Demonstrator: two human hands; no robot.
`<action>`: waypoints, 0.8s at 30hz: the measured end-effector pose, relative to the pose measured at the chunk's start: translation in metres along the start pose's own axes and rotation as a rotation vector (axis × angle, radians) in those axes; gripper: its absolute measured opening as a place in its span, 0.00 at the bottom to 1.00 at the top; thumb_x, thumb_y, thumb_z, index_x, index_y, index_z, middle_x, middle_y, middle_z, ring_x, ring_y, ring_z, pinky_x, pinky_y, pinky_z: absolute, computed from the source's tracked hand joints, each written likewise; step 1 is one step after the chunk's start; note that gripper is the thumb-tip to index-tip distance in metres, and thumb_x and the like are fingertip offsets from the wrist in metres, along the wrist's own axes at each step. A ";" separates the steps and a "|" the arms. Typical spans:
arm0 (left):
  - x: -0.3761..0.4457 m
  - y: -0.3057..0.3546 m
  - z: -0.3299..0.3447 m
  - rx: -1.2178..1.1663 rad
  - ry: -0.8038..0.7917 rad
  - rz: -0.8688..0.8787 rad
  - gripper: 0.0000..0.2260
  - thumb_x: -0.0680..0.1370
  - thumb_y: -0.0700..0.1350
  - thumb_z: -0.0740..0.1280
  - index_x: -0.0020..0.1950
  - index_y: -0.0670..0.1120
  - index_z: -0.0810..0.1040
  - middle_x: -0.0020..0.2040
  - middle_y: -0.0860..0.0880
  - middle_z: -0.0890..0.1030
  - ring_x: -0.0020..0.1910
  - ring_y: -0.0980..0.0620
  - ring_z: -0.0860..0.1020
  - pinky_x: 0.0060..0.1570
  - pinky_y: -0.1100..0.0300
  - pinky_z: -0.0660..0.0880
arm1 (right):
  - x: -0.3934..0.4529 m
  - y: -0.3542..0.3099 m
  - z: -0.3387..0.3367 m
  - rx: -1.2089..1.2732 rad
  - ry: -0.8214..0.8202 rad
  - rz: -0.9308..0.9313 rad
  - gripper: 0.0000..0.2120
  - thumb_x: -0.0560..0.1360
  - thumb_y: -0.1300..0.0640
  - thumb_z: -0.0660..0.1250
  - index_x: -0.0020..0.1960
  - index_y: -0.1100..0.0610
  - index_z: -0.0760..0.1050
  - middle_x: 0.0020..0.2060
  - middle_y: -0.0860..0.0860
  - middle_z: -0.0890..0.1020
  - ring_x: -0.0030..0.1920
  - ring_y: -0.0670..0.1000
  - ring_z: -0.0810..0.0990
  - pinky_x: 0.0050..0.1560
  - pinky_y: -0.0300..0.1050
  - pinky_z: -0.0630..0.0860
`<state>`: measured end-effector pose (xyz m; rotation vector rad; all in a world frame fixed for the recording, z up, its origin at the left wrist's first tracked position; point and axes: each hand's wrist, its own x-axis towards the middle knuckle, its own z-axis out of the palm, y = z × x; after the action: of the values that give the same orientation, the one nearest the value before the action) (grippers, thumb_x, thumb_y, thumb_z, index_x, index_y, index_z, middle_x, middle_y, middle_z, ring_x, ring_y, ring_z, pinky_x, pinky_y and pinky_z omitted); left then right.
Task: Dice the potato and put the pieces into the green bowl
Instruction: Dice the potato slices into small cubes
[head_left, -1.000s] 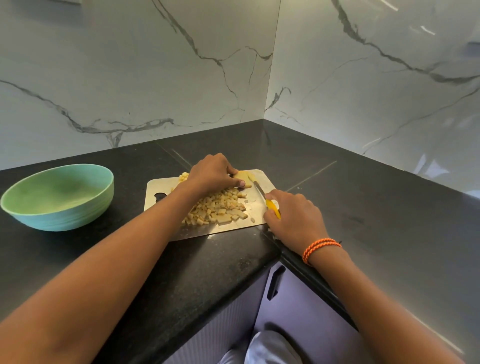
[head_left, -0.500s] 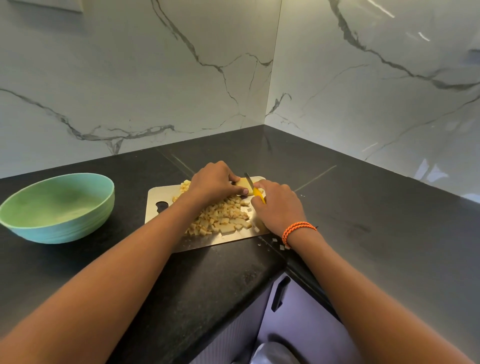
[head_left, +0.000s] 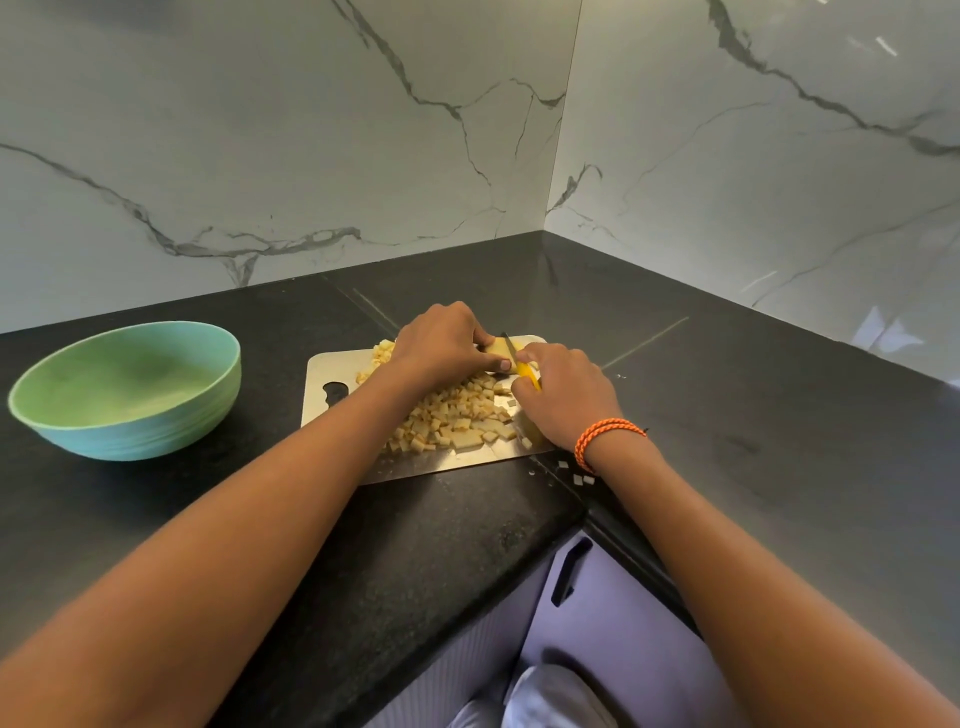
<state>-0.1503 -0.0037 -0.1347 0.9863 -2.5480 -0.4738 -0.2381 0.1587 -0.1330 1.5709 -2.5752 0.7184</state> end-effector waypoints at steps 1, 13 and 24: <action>0.000 0.000 0.000 0.003 0.000 -0.002 0.20 0.74 0.63 0.77 0.56 0.50 0.89 0.45 0.56 0.87 0.36 0.54 0.80 0.33 0.61 0.70 | -0.002 0.000 -0.001 -0.003 -0.006 0.002 0.20 0.81 0.49 0.63 0.72 0.48 0.73 0.63 0.55 0.80 0.61 0.59 0.78 0.57 0.54 0.75; -0.005 0.003 -0.001 0.008 -0.004 0.002 0.22 0.75 0.61 0.77 0.62 0.48 0.87 0.54 0.54 0.88 0.38 0.54 0.80 0.35 0.61 0.72 | -0.053 0.014 -0.024 -0.043 -0.033 0.003 0.19 0.81 0.48 0.63 0.70 0.47 0.74 0.50 0.53 0.82 0.46 0.53 0.79 0.49 0.51 0.79; -0.003 -0.002 -0.003 -0.011 -0.027 -0.002 0.21 0.76 0.61 0.75 0.64 0.51 0.86 0.52 0.54 0.88 0.39 0.53 0.80 0.36 0.60 0.71 | -0.033 0.004 -0.020 0.125 0.064 0.016 0.20 0.79 0.50 0.64 0.70 0.48 0.75 0.41 0.51 0.81 0.44 0.54 0.78 0.51 0.54 0.80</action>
<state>-0.1460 -0.0039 -0.1336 0.9852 -2.5656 -0.5035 -0.2297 0.1958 -0.1251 1.5344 -2.5453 0.9327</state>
